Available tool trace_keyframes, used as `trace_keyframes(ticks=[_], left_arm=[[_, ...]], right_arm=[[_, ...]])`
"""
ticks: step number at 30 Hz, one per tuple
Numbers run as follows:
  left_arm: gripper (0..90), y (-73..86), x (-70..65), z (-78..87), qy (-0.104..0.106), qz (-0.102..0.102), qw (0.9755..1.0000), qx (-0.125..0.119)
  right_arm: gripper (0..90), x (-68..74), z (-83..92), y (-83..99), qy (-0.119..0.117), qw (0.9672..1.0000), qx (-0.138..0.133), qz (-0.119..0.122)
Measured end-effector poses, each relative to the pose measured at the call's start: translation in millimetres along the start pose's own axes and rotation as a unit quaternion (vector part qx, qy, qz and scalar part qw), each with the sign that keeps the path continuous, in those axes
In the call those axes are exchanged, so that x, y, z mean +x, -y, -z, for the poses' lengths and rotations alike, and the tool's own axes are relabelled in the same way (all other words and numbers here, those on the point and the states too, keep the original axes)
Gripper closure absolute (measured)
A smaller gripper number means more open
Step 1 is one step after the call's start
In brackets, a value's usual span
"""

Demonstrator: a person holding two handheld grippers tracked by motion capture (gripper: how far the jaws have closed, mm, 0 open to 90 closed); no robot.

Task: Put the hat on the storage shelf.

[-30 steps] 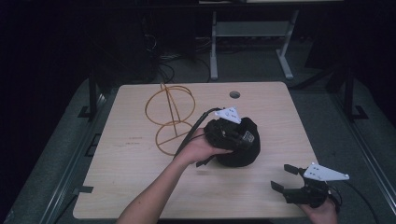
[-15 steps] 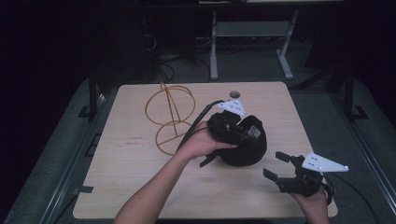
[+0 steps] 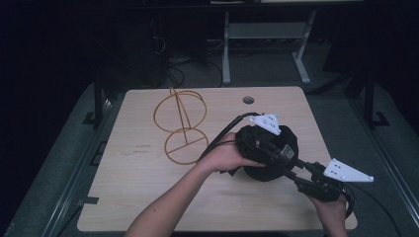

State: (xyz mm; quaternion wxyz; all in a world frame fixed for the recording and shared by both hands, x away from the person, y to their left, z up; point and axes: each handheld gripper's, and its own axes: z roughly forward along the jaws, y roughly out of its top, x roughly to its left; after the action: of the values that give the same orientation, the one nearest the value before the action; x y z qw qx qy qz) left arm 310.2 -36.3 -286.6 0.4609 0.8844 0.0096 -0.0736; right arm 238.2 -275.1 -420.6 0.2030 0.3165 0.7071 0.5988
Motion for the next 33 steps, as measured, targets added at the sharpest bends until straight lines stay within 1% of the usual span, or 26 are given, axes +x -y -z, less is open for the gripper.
trace_keyframes(ticks=[1, 3, 5, 7, 9, 11, 12, 15, 18, 21, 23, 24, 25, 27, 29, 30, 31, 33], left_arm=[[80.5, -0.1, -0.9, -0.8, 0.001, -0.001, 1.0000, 0.000], [80.6, -0.2, -1.0, -0.5, 0.003, -0.004, 1.0000, 0.003], [80.5, 0.1, -0.1, 0.7, 0.002, -0.002, 1.0000, 0.003], [80.5, 0.9, 1.2, 2.3, -0.001, 0.001, 1.0000, 0.001], [80.4, 2.1, 2.5, 4.8, -0.005, 0.001, 1.0000, 0.001], [79.8, 3.6, 2.4, 7.0, -0.012, 0.002, 0.9999, 0.001], [78.9, 4.1, 2.2, 8.4, -0.018, -0.002, 0.9998, 0.003], [74.9, 5.2, 0.0, 13.3, -0.045, -0.005, 0.9990, 0.008], [69.8, 6.4, -1.5, 18.1, -0.064, -0.009, 0.9978, 0.016], [61.9, 8.9, -2.4, 24.9, -0.079, -0.007, 0.9967, 0.017], [58.4, 11.1, -3.0, 29.5, -0.088, -0.009, 0.9958, 0.022], [56.3, 12.4, -4.1, 31.8, -0.095, -0.008, 0.9952, 0.025], [54.6, 13.7, -4.6, 34.0, -0.098, -0.009, 0.9949, 0.026], [52.3, 16.7, -6.1, 38.3, -0.103, -0.008, 0.9944, 0.022], [50.2, 20.1, -6.9, 42.3, -0.108, -0.007, 0.9939, 0.021], [49.7, 22.3, -7.3, 44.1, -0.110, -0.007, 0.9937, 0.021], [48.9, 24.5, -7.7, 45.8, -0.115, -0.010, 0.9930, 0.023], [46.7, 29.4, -8.5, 49.4, -0.122, -0.009, 0.9923, 0.022]], right_arm=[[58.7, -0.6, 1.0, 0.1, -0.005, 1.0000, 0.000, -0.003], [67.1, 0.2, 2.4, -0.1, -0.009, 0.9999, -0.004, 0.003], [75.9, 0.5, 2.6, -0.3, -0.018, 0.9998, -0.005, 0.004], [81.1, 1.1, 2.6, -1.3, -0.021, 0.9997, -0.003, 0.008], [83.5, 1.2, 2.8, -2.4, -0.025, 0.9997, -0.001, 0.004], [85.3, 1.4, 3.4, -4.2, -0.028, 0.9996, 0.004, 0.002], [85.8, 1.7, 3.7, -5.5, -0.027, 0.9996, 0.006, 0.004], [86.6, 1.0, 5.5, -10.3, -0.025, 0.9997, 0.007, 0.001], [86.9, -0.2, 7.9, -17.2, -0.024, 0.9997, 0.007, 0.000], [87.1, -0.8, 9.7, -24.9, -0.020, 0.9997, 0.014, 0.005], [87.2, -2.3, 10.0, -29.7, -0.020, 0.9996, 0.017, 0.012], [87.3, -2.3, 10.3, -31.9, -0.019, 0.9995, 0.022, 0.011], [87.2, -3.1, 10.1, -34.0, -0.018, 0.9994, 0.025, 0.013], [87.3, -3.9, 10.4, -37.5, -0.020, 0.9992, 0.032, 0.010], [87.3, -5.3, 10.2, -40.7, -0.022, 0.9991, 0.034, 0.012], [87.3, -5.6, 10.2, -42.1, -0.023, 0.9991, 0.036, 0.009], [87.3, -6.6, 9.9, -43.5, -0.023, 0.9990, 0.035, 0.013], [87.3, -7.4, 9.5, -46.0, -0.024, 0.9989, 0.040, 0.011]])
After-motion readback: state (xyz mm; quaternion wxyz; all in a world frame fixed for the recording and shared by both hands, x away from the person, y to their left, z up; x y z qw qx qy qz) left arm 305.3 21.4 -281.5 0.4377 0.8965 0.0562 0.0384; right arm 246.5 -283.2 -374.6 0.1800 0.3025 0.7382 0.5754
